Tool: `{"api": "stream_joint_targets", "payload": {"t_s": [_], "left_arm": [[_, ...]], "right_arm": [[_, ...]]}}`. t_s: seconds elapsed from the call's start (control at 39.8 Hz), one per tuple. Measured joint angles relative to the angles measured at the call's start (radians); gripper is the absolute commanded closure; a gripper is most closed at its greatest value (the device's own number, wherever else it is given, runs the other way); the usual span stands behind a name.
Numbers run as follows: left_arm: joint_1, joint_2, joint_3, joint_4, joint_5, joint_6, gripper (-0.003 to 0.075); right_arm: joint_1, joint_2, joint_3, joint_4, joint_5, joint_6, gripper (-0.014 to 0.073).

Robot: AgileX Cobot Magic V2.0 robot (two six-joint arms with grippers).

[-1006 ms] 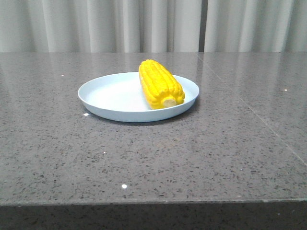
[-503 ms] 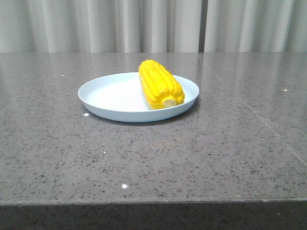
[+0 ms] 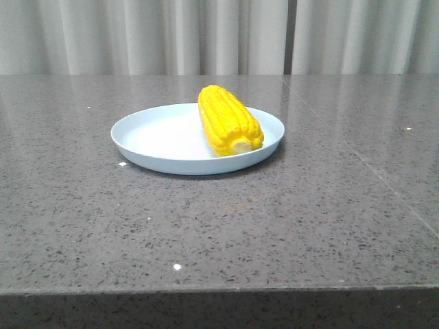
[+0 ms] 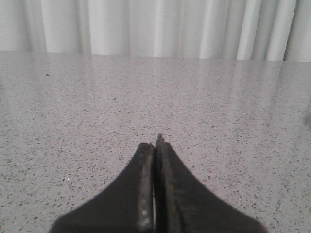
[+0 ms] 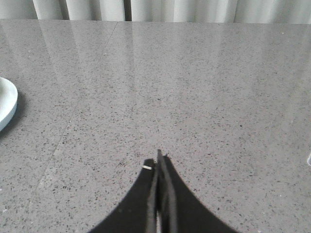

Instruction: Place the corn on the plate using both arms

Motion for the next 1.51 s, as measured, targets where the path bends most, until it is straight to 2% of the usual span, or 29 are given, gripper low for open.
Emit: {"api": "stream_joint_targets", "payload": {"t_s": [0.83, 1.11, 1.26, 1.51], "left_arm": [[0.000, 0.000, 0.000, -0.001, -0.001, 0.000, 0.0741], [0.000, 0.000, 0.000, -0.001, -0.001, 0.000, 0.0741], [0.000, 0.000, 0.000, -0.001, -0.002, 0.000, 0.0741], [0.000, 0.000, 0.000, -0.001, -0.002, 0.000, 0.0741]], "right_arm": [[0.000, -0.002, 0.011, 0.000, -0.012, -0.008, 0.0655], [-0.045, -0.131, 0.193, 0.134, -0.129, -0.172, 0.0655], [-0.045, -0.236, 0.322, 0.164, -0.164, -0.184, 0.0655], [-0.045, -0.268, 0.342, 0.188, -0.146, -0.184, 0.0655]]}}
